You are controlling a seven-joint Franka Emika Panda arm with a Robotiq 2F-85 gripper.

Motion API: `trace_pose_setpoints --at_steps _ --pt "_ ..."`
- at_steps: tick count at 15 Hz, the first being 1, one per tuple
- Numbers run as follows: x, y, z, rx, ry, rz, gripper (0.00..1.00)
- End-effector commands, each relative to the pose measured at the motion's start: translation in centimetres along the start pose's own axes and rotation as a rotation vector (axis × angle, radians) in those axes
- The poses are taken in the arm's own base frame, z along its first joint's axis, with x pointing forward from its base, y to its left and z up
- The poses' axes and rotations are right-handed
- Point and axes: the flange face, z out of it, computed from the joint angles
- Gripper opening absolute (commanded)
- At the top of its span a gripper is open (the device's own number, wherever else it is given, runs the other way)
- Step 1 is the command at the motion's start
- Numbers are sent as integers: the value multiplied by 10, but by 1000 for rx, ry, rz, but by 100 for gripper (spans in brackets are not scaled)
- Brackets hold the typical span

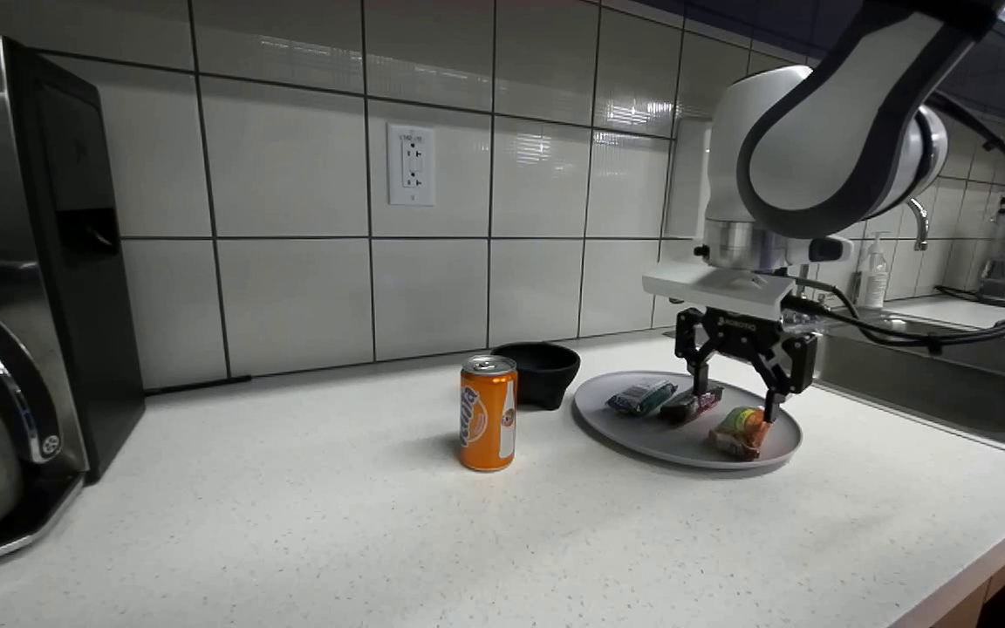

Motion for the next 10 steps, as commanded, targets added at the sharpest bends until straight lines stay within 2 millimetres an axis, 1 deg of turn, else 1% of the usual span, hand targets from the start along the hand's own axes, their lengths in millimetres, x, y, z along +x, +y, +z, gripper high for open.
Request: trace_pose_setpoints --at_steps 1,4,10 --pt "0 -7 -12 -6 13 -24 100" --pt "0 -8 -20 2 17 -32 100" --pt "-12 -2 -36 21 -18 -128 100"
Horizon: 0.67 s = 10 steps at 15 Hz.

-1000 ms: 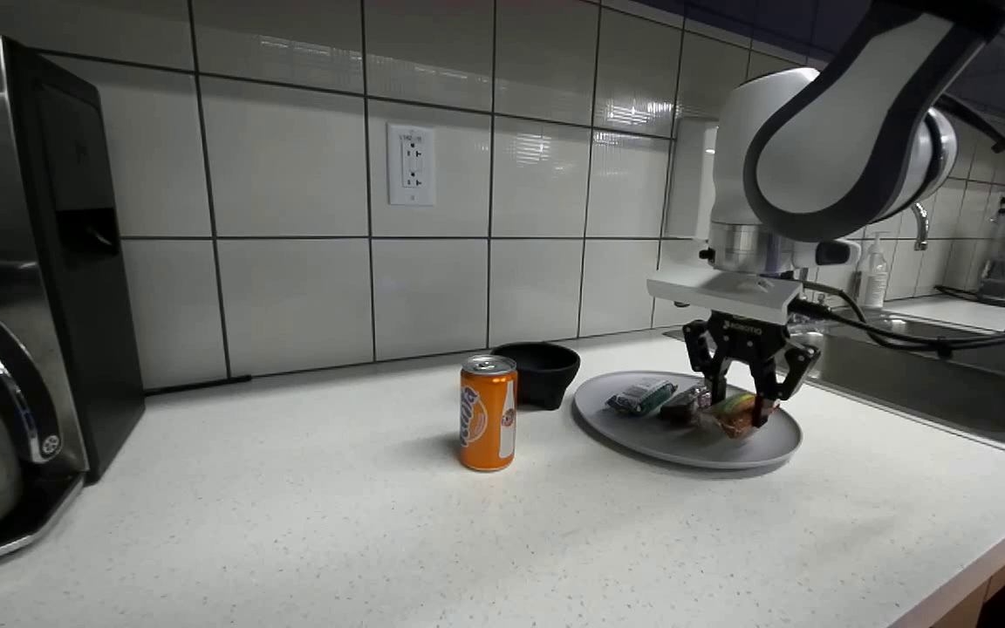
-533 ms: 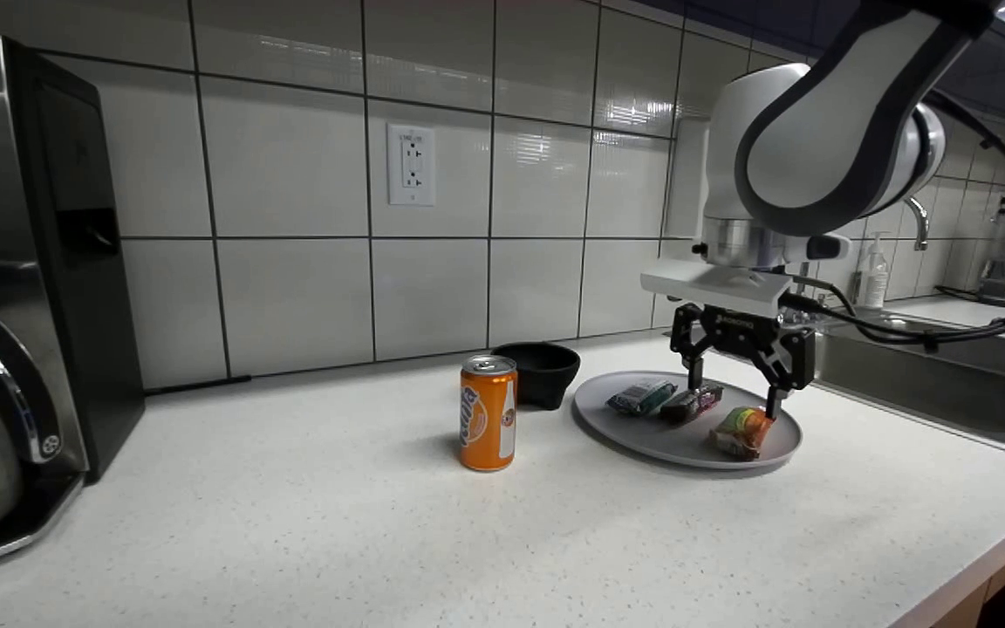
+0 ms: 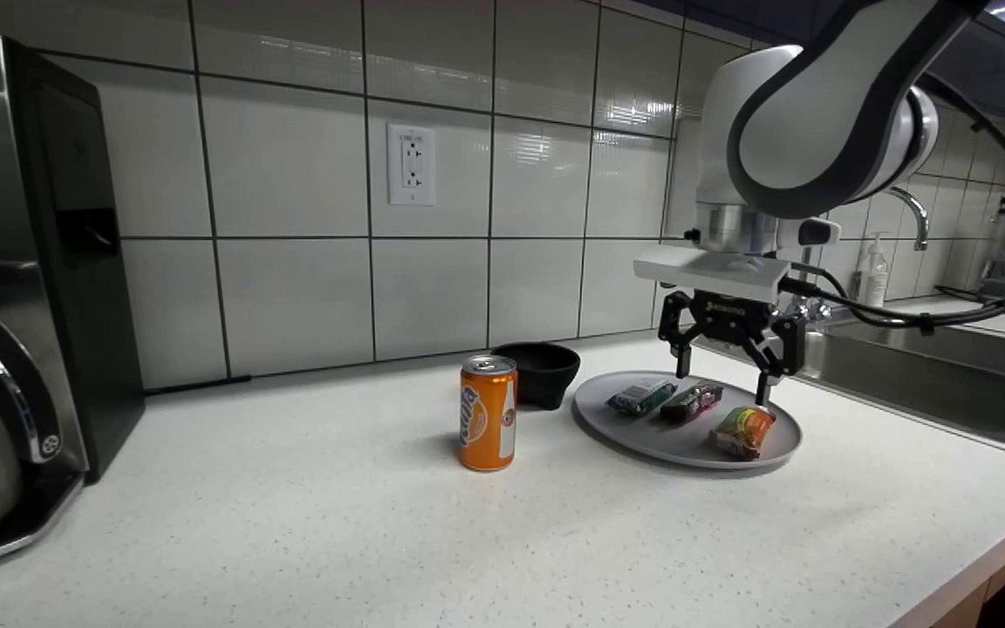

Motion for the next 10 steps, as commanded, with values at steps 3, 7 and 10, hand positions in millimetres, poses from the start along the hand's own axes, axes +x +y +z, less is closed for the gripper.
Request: trace_pose_setpoints --at_steps 3,7,10 --pt "-12 11 -28 -8 -35 -119 100" --pt "-20 17 -40 -26 -47 -214 100" --pt "-23 21 -49 -39 -48 -275 100"
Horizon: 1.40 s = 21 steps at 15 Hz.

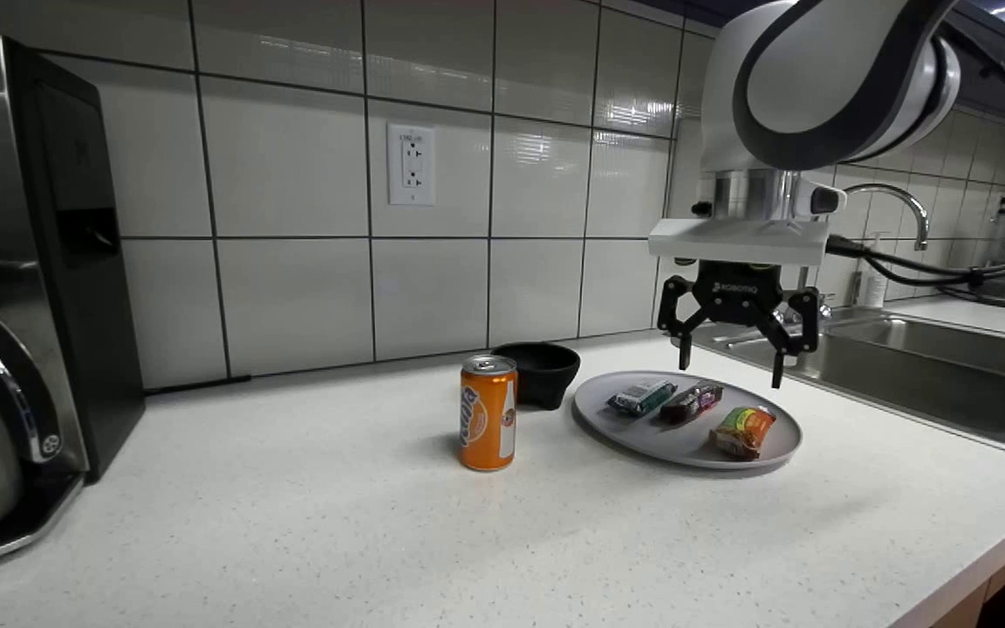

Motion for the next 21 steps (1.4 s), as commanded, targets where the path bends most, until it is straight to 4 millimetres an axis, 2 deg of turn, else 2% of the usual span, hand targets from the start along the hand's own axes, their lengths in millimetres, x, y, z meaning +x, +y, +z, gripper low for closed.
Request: trace_pose_setpoints --at_steps 1,8,21 --pt "-9 11 -20 -18 -14 -82 100" --pt "-15 13 -42 -16 -14 -204 100" --pt "-21 18 -64 127 -93 -564 100"
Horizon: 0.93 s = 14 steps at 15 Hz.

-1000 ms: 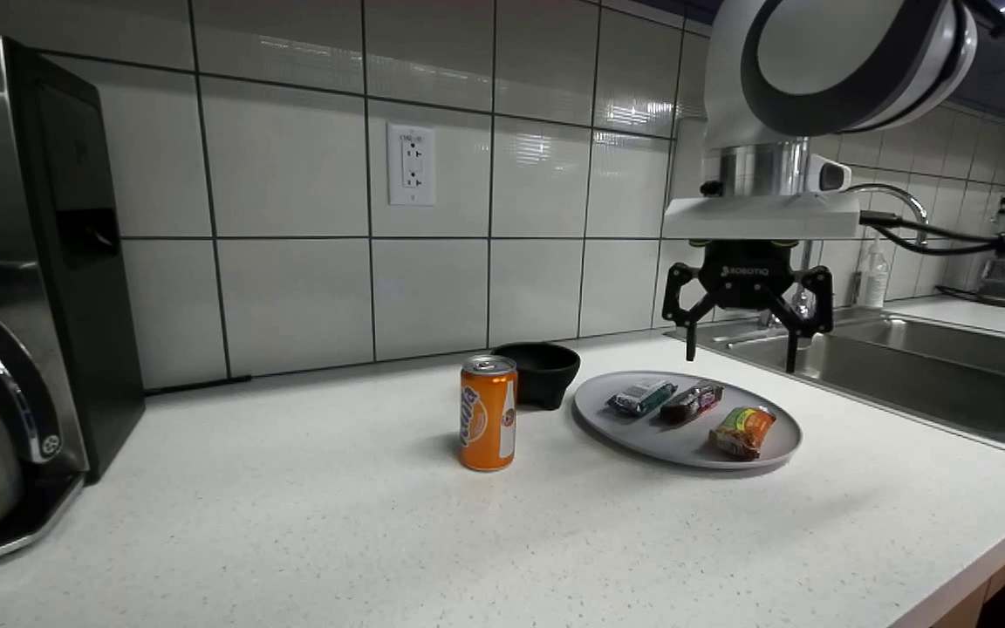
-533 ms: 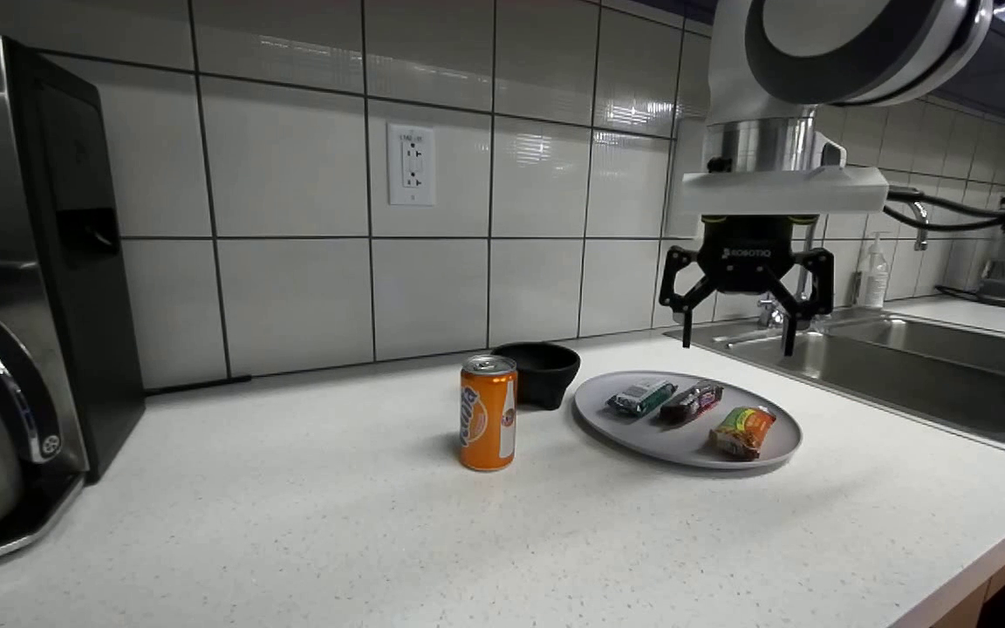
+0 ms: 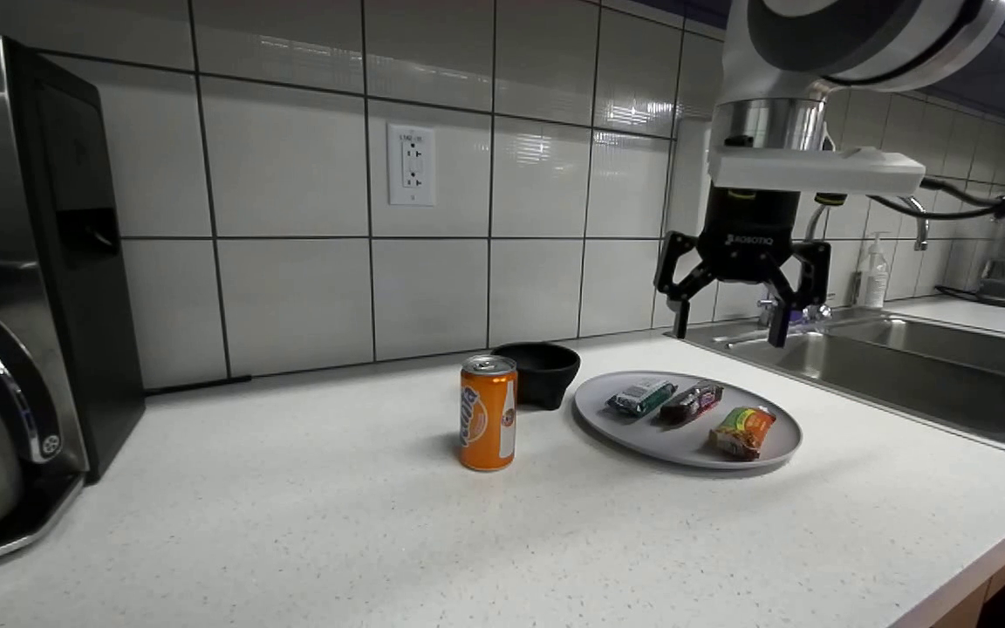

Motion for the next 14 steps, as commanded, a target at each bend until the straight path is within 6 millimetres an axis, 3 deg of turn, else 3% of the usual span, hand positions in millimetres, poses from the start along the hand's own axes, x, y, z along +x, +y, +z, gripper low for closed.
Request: trace_pose_setpoints --at_steps 1,14 --pt "-9 6 -16 51 -19 -116 100" --pt "-24 18 -28 64 -105 -398 100"
